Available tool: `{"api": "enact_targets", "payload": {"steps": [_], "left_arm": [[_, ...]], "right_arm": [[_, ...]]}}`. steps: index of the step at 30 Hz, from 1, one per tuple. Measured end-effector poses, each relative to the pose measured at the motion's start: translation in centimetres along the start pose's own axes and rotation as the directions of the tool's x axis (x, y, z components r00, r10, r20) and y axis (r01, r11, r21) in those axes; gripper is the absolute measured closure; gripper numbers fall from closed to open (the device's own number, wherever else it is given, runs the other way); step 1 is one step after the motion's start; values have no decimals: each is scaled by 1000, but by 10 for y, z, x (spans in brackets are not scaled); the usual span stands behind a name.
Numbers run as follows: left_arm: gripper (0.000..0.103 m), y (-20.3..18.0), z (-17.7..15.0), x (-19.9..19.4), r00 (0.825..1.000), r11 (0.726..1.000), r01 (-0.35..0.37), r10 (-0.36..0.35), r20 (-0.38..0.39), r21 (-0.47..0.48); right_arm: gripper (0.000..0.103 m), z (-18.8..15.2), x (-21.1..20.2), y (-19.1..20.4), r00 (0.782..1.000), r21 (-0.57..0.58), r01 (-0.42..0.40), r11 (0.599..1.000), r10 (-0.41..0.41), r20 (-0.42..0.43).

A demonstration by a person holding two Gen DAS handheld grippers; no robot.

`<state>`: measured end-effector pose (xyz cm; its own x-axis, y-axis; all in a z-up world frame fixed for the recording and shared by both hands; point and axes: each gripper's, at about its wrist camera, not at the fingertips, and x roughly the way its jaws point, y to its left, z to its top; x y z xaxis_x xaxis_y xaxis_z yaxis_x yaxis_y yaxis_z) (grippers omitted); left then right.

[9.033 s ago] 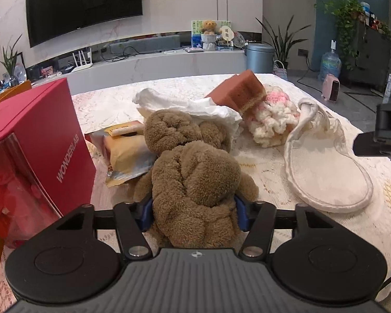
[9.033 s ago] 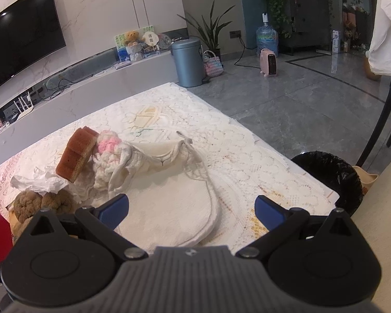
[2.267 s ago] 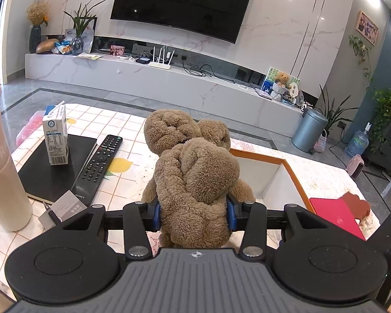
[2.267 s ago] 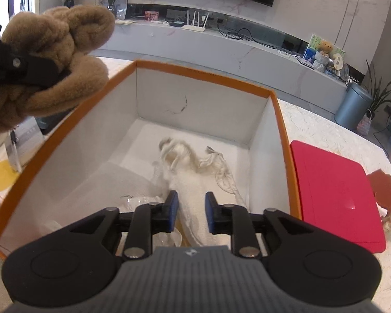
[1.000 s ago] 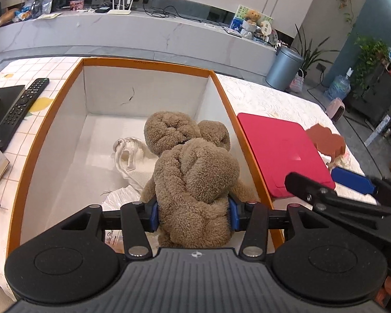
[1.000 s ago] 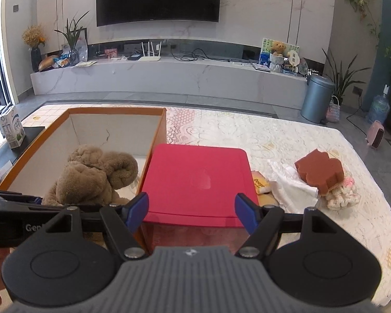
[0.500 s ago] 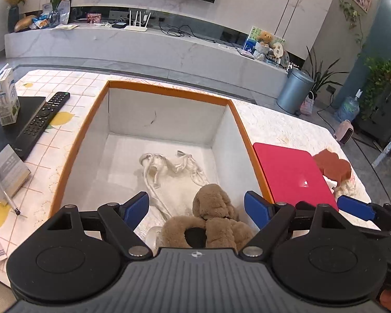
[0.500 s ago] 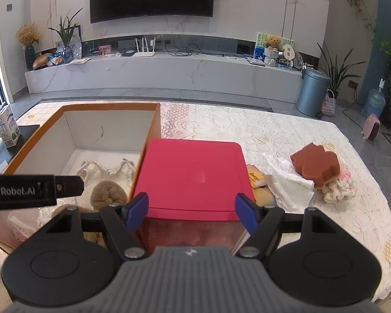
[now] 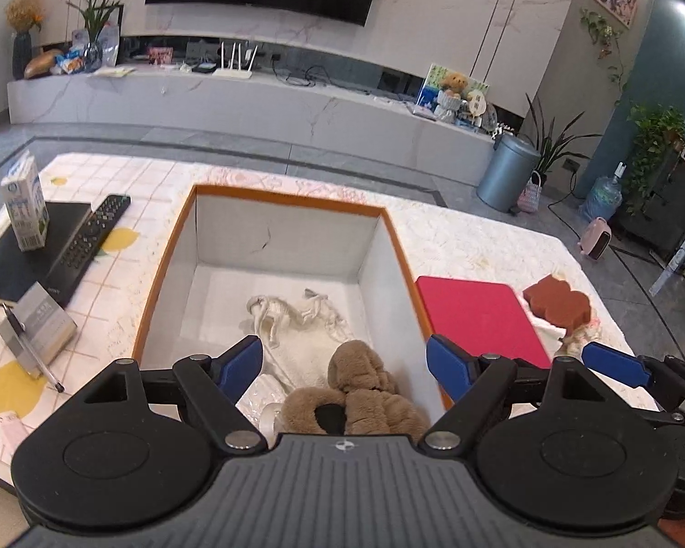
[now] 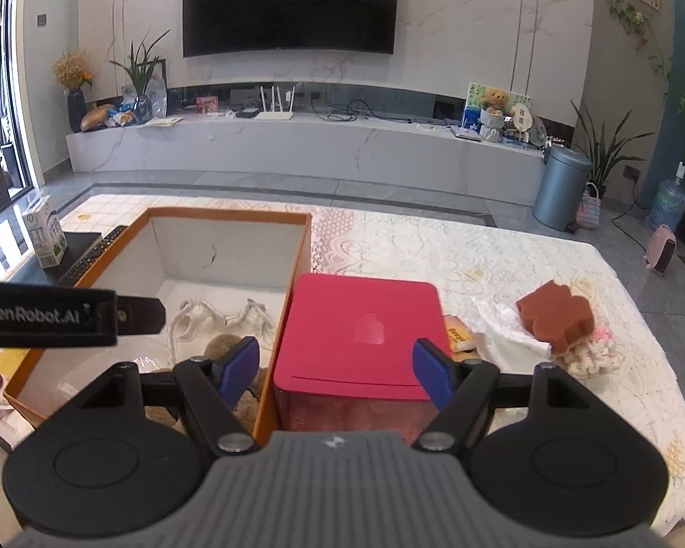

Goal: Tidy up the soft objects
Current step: 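Withdraw both tools from the box toward the soft items on the table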

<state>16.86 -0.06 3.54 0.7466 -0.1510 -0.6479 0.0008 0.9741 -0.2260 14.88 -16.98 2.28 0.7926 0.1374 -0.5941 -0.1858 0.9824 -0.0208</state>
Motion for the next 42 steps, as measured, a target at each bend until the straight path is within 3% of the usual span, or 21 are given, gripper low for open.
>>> {"api": "enact_targets", "payload": {"steps": [10, 16, 21, 30, 34, 39, 42], "left_arm": [[7, -30, 2, -30, 998, 999, 32, -33, 47, 22], [7, -60, 2, -50, 994, 996, 16, -26, 107, 92], [7, -84, 0, -52, 993, 991, 35, -49, 109, 130], [7, -126, 0, -32, 992, 989, 76, -87, 91, 124], [7, -148, -3, -19, 991, 987, 94, -105, 78, 130], [7, -179, -11, 9, 993, 982, 88, -99, 60, 170], [7, -204, -24, 31, 996, 973, 78, -86, 30, 219]], "right_arm": [[25, 0, -46, -25, 999, 45, 5, 999, -7, 54], [25, 6, -80, -56, 985, 114, 55, 992, -72, 154], [24, 12, -96, -82, 976, 128, 83, 988, -107, 192], [24, 35, -97, -126, 969, 70, 69, 995, -83, 231], [23, 54, -93, -159, 973, 46, 17, 999, -27, 229], [23, 72, -80, -188, 974, -50, 77, 996, -65, 217], [23, 74, -70, -206, 971, -52, 106, 993, -92, 221]]}}
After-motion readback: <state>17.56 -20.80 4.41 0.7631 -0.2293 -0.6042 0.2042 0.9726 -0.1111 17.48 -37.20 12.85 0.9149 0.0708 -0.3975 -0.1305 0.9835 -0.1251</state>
